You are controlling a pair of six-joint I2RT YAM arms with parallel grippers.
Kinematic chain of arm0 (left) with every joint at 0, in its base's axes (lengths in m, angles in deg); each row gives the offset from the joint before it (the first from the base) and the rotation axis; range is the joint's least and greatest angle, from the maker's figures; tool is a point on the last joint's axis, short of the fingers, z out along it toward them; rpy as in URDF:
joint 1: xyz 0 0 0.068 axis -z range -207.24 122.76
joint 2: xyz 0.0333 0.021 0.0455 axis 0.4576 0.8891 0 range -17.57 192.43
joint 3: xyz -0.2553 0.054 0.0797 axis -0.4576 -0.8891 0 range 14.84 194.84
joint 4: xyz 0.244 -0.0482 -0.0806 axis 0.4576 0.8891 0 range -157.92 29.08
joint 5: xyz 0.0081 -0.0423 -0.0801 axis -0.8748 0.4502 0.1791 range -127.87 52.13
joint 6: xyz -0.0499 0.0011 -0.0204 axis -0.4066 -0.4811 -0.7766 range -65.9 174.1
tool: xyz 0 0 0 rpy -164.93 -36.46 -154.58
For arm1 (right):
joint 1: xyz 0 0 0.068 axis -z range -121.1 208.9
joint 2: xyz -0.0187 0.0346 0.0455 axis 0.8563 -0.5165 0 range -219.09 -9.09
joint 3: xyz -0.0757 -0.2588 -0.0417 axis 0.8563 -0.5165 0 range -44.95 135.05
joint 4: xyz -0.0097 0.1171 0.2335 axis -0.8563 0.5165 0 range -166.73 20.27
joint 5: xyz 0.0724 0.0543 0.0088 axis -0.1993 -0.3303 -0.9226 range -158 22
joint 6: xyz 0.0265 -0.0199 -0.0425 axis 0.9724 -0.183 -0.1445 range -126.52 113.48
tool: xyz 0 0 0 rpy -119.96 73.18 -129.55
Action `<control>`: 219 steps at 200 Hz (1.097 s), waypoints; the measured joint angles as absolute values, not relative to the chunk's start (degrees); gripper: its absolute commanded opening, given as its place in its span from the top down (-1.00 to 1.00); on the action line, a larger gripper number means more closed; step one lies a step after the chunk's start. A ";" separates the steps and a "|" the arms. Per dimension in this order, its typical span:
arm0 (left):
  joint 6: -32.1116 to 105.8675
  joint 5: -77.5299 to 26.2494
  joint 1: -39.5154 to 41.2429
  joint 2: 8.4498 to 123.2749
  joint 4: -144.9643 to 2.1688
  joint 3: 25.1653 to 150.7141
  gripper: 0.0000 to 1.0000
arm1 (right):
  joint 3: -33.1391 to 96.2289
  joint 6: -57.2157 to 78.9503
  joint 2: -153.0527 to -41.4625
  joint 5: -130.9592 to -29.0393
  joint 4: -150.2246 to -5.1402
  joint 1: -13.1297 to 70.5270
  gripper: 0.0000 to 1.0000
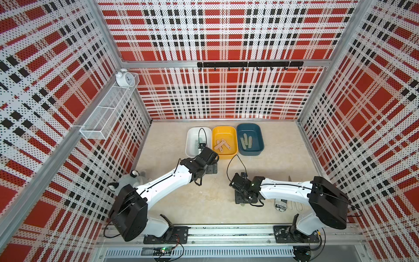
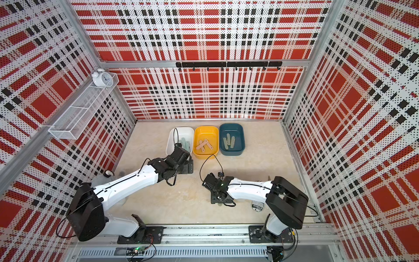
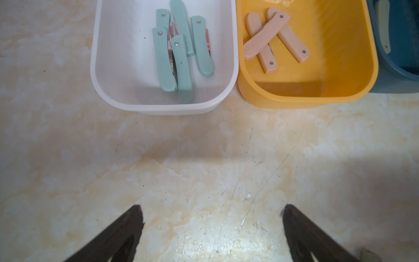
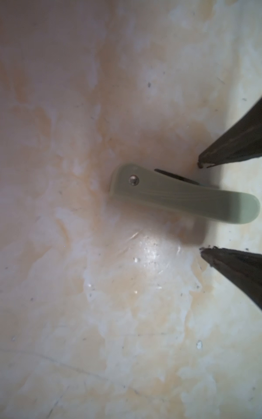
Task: Place the fruit knives into the storage box by color
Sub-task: Pick up the fruit knife from the center of the board.
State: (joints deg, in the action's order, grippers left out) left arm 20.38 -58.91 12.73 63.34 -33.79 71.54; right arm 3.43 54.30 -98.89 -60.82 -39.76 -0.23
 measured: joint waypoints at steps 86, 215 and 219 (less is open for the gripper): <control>20.03 -58.97 13.04 64.12 -33.81 71.56 -0.97 | 4.05 53.95 -100.47 -58.07 -39.67 -0.10 0.02; 19.88 -59.30 13.76 66.03 -33.96 72.90 -0.97 | 2.98 52.59 -100.07 -56.62 -42.25 1.56 0.47; 19.86 -59.30 13.80 66.20 -33.92 73.07 -0.97 | 2.91 52.57 -100.03 -56.69 -42.32 1.62 0.47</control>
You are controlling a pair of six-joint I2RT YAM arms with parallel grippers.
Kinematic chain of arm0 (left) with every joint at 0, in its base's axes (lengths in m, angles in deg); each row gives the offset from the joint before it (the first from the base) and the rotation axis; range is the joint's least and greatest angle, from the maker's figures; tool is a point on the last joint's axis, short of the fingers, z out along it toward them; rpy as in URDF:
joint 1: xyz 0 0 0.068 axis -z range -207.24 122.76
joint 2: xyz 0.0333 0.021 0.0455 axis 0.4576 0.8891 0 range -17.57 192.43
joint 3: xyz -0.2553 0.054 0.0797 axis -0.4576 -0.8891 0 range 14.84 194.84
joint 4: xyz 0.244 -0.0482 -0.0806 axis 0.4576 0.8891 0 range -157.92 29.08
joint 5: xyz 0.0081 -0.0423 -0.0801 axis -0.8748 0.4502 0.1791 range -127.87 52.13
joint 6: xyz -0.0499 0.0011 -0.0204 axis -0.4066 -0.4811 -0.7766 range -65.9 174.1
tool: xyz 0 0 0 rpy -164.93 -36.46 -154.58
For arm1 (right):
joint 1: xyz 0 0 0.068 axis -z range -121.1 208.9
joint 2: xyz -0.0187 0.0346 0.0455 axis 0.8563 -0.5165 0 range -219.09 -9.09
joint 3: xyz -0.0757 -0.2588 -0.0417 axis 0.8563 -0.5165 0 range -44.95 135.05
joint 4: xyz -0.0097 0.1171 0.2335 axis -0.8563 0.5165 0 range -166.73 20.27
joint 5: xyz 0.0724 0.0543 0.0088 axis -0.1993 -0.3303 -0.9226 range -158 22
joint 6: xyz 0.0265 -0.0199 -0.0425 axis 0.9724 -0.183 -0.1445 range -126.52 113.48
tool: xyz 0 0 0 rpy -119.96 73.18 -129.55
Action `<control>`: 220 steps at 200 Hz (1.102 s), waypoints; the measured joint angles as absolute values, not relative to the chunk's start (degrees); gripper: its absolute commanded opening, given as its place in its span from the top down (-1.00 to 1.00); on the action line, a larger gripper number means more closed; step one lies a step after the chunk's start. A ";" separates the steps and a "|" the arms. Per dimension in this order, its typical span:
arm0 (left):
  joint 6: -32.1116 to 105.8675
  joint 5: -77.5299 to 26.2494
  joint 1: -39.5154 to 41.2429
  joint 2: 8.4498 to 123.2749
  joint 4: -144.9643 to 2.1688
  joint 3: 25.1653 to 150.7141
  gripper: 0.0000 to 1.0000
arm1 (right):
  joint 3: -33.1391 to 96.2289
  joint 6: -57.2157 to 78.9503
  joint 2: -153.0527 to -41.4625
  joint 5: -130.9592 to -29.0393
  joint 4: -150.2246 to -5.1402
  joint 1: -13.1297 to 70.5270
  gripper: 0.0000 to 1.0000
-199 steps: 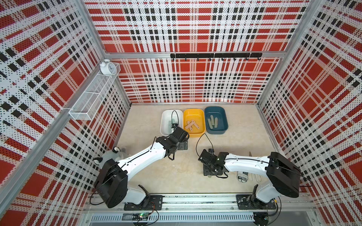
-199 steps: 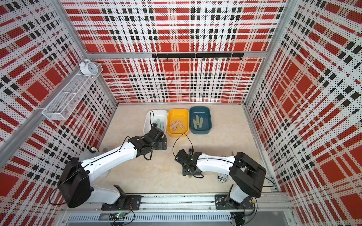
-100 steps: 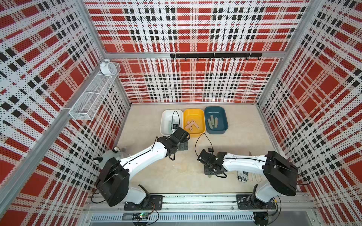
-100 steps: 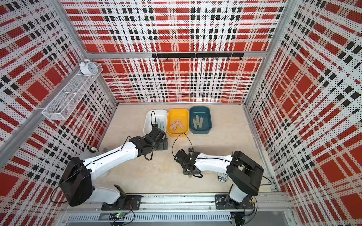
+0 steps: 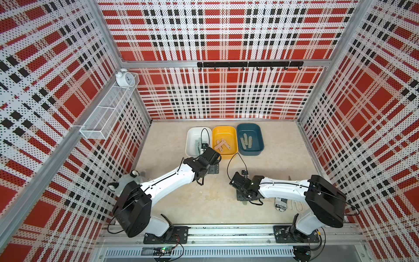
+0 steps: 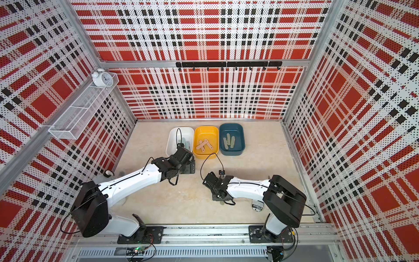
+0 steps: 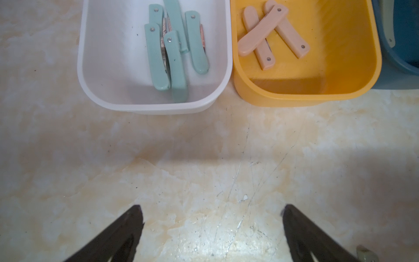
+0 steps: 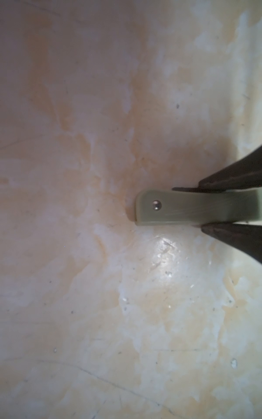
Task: Place the fruit knives into the storage box by color
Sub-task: Pick up the fruit knife from the center of the board, then place the fruit knife in the storage box.
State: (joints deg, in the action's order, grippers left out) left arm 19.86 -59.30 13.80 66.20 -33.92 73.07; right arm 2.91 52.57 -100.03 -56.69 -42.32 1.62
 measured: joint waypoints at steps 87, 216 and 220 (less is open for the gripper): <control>20.91 -59.17 14.11 66.81 -34.11 78.62 -0.97 | 6.78 45.97 -95.29 -53.41 -38.69 8.66 0.49; 22.81 -58.93 12.86 70.96 -34.40 84.00 -0.97 | 41.49 16.27 -116.55 -51.07 -43.72 35.92 0.47; 22.88 -58.91 12.80 71.07 -34.42 84.22 -0.97 | 42.69 15.70 -117.82 -50.85 -43.65 36.09 0.47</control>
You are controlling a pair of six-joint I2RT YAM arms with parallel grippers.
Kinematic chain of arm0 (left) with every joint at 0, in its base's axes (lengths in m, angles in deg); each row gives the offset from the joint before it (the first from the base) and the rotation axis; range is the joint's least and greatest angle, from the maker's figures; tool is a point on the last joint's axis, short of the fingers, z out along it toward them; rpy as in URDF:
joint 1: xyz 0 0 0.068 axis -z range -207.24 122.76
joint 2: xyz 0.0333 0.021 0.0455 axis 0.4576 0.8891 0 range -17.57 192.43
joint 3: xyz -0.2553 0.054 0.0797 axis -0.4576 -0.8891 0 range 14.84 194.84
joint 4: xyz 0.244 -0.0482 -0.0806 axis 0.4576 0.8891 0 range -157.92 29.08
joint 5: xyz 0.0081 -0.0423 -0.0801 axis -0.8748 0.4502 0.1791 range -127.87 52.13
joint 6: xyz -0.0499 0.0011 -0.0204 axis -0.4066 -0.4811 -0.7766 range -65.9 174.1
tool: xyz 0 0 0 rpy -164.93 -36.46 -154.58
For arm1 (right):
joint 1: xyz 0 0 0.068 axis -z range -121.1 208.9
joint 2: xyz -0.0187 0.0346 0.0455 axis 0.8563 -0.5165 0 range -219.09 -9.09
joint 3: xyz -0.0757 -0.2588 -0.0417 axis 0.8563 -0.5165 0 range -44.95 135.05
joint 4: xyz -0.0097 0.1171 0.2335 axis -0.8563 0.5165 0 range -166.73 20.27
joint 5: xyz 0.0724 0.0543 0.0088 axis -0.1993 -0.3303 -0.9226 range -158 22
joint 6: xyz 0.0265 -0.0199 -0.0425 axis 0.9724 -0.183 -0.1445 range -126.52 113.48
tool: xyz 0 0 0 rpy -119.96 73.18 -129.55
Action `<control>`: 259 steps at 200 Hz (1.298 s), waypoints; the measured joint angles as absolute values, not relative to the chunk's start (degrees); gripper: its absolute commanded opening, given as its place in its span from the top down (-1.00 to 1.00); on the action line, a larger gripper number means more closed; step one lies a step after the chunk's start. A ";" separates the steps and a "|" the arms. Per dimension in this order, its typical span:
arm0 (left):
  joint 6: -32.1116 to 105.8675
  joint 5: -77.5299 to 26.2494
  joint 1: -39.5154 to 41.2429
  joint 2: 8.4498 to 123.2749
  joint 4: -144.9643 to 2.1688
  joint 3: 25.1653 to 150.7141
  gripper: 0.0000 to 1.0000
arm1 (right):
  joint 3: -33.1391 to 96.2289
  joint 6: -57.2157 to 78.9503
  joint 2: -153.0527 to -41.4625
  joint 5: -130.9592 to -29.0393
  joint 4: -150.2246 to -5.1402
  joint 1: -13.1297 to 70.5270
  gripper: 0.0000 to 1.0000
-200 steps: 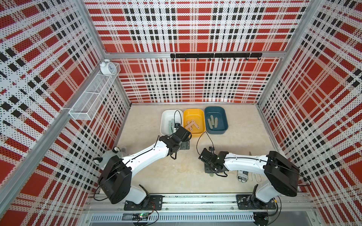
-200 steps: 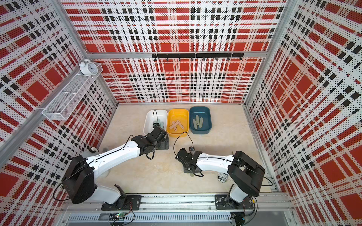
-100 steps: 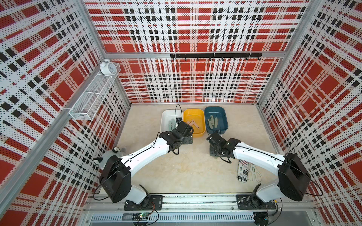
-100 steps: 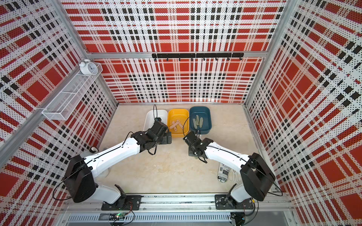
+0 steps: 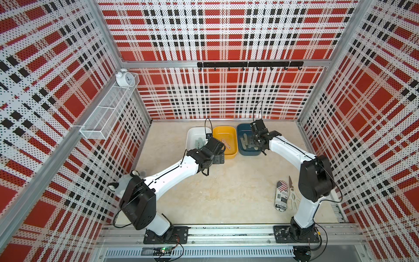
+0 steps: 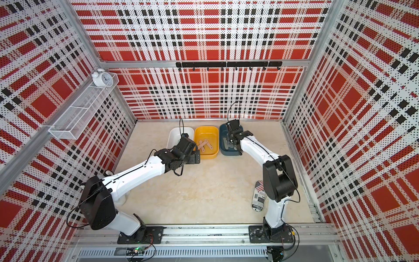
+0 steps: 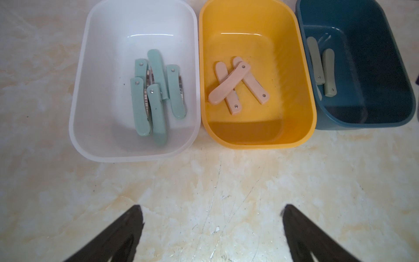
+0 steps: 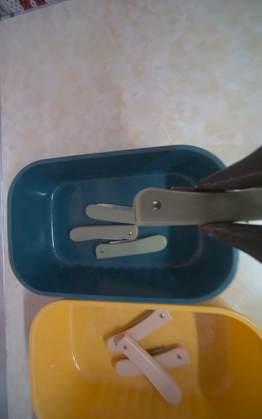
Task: Place the fruit knives into the storage box by color
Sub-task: Place the fruit knife in the storage box.
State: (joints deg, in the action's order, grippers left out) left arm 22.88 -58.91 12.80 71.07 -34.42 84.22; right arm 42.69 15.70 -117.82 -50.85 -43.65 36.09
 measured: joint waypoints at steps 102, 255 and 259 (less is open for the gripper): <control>23.57 -58.84 12.34 72.74 -34.40 84.74 -0.97 | 55.83 12.01 -133.47 -49.08 -43.21 39.50 0.47; 24.16 -59.30 10.63 74.00 -33.92 88.61 -0.97 | 55.72 10.52 -136.11 -49.28 -44.66 40.33 0.24; 24.16 -59.32 10.54 74.00 -33.85 88.61 -0.97 | 55.54 10.45 -136.11 -49.28 -44.79 40.33 0.22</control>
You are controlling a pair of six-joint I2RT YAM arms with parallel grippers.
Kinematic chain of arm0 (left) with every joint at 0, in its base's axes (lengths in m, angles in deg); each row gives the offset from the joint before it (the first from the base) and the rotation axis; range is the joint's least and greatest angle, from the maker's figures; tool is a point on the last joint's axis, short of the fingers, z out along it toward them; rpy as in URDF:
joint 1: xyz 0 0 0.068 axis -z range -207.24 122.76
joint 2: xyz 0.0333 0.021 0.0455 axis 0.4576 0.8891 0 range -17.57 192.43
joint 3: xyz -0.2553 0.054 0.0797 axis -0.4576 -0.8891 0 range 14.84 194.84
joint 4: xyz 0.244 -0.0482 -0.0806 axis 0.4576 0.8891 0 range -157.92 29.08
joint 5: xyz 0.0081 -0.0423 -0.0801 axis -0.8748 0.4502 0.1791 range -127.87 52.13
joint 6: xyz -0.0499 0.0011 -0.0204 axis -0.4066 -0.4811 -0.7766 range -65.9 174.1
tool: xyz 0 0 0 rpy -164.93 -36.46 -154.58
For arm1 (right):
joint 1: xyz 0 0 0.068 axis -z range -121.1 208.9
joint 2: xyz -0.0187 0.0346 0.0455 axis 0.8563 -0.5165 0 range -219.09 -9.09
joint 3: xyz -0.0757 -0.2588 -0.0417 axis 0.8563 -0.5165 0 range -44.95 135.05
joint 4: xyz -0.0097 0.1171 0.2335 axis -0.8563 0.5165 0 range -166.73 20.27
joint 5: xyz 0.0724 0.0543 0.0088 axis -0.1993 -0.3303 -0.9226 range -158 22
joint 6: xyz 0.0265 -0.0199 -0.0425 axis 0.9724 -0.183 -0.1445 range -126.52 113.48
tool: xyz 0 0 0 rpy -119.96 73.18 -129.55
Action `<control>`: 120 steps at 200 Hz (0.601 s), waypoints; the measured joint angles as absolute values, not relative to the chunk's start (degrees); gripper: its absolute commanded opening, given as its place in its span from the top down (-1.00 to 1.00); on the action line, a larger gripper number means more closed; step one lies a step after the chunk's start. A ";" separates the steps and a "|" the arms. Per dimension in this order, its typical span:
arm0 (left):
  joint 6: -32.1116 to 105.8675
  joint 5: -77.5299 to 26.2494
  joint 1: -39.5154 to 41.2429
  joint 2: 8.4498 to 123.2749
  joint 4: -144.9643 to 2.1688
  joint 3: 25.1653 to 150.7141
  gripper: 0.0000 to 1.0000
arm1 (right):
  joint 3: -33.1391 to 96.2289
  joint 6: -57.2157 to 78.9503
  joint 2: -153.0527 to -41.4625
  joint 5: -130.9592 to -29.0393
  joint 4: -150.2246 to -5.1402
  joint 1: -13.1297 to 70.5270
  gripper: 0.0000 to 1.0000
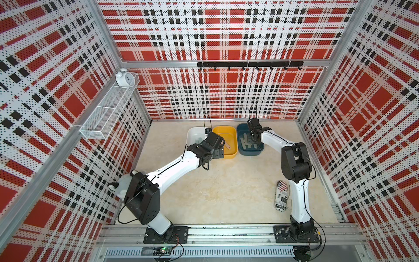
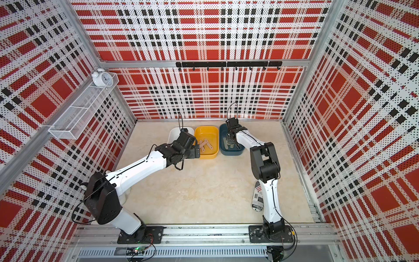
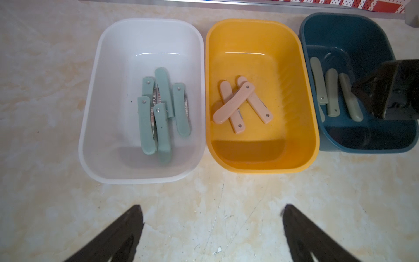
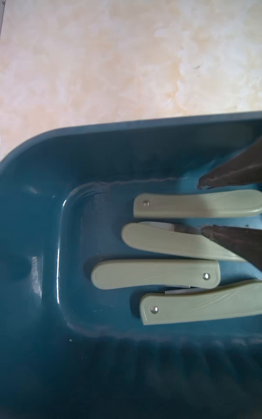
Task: Place the fruit knives into the storage box by color
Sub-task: Place the fruit knife in the storage box.
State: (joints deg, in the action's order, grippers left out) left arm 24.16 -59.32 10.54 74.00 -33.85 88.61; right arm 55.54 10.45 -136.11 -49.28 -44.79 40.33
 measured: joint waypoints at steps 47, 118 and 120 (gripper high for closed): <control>24.19 -59.87 9.76 74.00 -33.90 88.61 -0.97 | 54.10 9.91 -135.79 -49.35 -45.71 40.33 -0.05; 25.98 -64.35 7.22 69.68 -38.66 85.40 -0.97 | 39.59 8.84 -119.98 -53.48 -56.04 40.33 -0.43; 26.02 -64.52 7.09 69.26 -39.14 84.99 -0.97 | 38.95 8.73 -119.28 -53.72 -56.66 40.33 -0.45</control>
